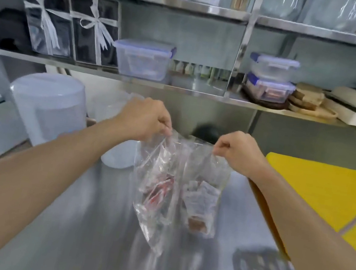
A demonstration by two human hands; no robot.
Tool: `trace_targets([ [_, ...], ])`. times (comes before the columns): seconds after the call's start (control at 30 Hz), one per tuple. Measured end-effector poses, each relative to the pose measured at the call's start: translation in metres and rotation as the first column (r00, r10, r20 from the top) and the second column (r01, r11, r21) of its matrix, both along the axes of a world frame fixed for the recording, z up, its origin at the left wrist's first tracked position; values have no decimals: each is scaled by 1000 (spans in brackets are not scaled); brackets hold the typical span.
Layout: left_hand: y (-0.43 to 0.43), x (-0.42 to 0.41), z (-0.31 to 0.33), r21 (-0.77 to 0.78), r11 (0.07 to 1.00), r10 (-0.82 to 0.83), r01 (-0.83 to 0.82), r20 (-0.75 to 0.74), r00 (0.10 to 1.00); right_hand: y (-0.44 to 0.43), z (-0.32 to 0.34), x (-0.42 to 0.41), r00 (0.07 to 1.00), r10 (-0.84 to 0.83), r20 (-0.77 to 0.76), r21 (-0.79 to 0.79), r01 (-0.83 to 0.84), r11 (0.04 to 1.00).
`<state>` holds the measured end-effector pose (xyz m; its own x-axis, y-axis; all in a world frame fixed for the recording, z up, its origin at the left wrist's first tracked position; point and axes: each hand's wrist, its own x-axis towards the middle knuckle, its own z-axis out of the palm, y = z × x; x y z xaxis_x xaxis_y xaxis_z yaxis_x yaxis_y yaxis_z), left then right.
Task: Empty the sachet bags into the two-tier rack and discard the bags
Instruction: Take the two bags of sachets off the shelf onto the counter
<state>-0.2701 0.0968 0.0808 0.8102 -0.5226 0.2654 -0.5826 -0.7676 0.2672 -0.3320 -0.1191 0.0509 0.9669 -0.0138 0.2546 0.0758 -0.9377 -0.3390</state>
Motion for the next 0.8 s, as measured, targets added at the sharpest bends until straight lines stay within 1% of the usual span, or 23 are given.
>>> trace_targets([
  [0.1,9,-11,-6,8,999,-33,33,-43,999,1,-6,-15,1000,13,26,33,-13,999],
  [0.23,23,-22,-8,56,984,-161,170,-136,977,2,-1,-33,994,105,-20,96,-102,990],
  [0.37,35,-26,0,-3,955,-285,298,-300,910,-1,16,-43,963,242,-118,189,-217,958],
  [0.5,40,-23,-1,-37,935,-325,352,-483,813,-12,20,-43,907,339,-252,322,-251,913],
  [0.57,40,-18,-14,-21,936,-302,350,-556,774,-14,6,-36,898,314,-308,320,-213,923],
  [0.63,35,-12,-35,7,942,-266,337,-595,758,-13,-19,-26,905,259,-338,283,-165,945],
  [0.7,28,-3,-59,11,954,-237,300,-583,777,-11,-48,-14,921,191,-341,225,-118,967],
  [0.8,18,17,-89,-34,982,-180,188,-499,848,-19,-86,9,965,39,-259,156,2,988],
])
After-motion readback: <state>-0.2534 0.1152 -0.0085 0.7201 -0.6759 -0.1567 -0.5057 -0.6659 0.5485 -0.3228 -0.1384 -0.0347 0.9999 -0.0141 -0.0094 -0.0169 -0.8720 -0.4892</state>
